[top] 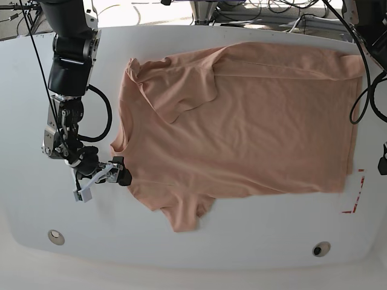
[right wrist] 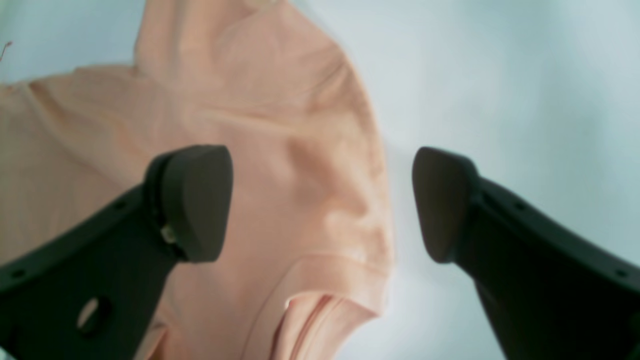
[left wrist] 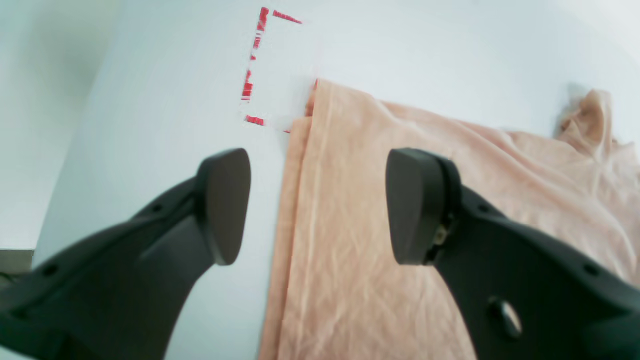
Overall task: Fold the T-shirt properly
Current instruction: 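Grasp the hem corners with both grippers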
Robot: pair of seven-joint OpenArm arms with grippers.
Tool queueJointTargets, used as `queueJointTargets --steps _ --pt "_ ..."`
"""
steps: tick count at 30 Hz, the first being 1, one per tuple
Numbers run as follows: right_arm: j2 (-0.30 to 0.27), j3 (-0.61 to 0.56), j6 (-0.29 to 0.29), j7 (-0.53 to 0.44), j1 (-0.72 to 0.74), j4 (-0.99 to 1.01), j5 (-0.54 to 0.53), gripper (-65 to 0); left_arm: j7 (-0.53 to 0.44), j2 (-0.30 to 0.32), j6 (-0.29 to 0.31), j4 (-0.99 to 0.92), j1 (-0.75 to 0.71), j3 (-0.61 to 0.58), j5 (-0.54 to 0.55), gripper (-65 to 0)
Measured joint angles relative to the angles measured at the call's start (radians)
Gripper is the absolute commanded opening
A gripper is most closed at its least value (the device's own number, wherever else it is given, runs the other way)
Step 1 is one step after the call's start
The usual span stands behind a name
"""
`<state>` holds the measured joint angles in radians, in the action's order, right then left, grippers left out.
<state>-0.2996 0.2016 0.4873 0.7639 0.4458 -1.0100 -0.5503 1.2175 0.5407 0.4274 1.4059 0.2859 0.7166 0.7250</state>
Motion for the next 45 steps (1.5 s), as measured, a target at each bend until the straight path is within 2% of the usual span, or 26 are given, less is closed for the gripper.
queueJointTargets --steps 3,9,15,23,31,36,40,45 --pt "-0.01 -0.022 0.001 -0.054 0.043 0.108 0.002 -11.1 -0.009 0.001 0.0 -0.016 0.018 -0.021 -0.019 -25.1" --pt "-0.023 -0.074 0.0 -0.133 0.09 0.248 0.003 -11.1 -0.119 0.0 0.0 -0.026 0.025 -0.092 -0.039 -25.1" --pt "-0.022 -0.118 0.0 -0.15 0.093 0.283 0.003 -11.1 -0.178 0.0 0.003 -0.106 0.033 -0.124 -0.067 -25.1" --pt "0.021 -0.125 0.011 -0.211 0.063 0.291 -0.018 -11.1 -0.295 0.0 0.0 -0.224 0.029 -0.124 -0.08 -25.1" --pt "0.061 -0.124 0.011 -0.219 0.063 0.291 -0.02 -11.1 -0.398 0.004 0.0 -0.335 0.034 -0.131 -0.078 -25.0" --pt "0.098 -0.126 0.011 -0.222 0.065 0.291 -0.021 -11.4 -0.454 0.028 -0.005 -0.446 0.067 -0.215 -0.089 -25.0" --pt "0.113 -0.131 0.011 -0.213 0.069 0.291 -0.023 -18.7 -0.556 0.032 0.001 -0.56 0.131 -0.278 -0.101 -25.0" --pt "0.108 -0.13 0.01 -0.206 0.065 0.291 -0.017 -36.8 -0.659 0.034 0.0 -0.713 0.199 -0.324 -0.188 -24.9"
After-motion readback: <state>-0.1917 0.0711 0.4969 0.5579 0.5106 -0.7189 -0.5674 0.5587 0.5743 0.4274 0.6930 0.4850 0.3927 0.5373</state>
